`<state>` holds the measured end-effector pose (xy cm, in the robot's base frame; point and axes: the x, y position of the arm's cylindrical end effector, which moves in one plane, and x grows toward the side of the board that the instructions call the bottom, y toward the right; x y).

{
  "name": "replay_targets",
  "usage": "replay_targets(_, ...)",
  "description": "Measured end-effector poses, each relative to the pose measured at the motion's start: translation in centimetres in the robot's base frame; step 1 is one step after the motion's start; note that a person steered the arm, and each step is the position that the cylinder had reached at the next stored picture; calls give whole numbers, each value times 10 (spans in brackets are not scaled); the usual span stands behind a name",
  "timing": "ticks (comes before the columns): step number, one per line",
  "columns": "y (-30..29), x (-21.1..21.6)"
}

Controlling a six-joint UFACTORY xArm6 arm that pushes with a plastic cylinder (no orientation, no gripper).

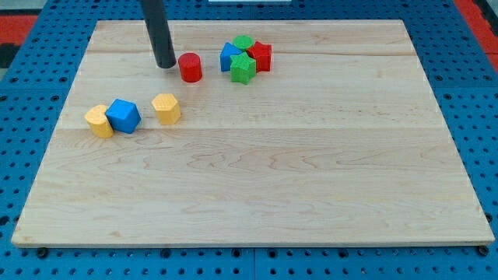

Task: Nudge the red circle near to the green star

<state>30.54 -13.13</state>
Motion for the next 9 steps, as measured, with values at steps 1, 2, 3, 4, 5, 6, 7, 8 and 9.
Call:
replay_targets(1, 22, 2)
replay_targets(2, 24, 7)
replay_targets(3, 24, 16)
replay_targets(4, 24, 26)
replay_targets(5, 24, 36)
replay_targets(6, 33, 44)
replay_targets(7, 42, 44)
replay_targets(8, 47, 44)
replay_targets(9, 50, 44)
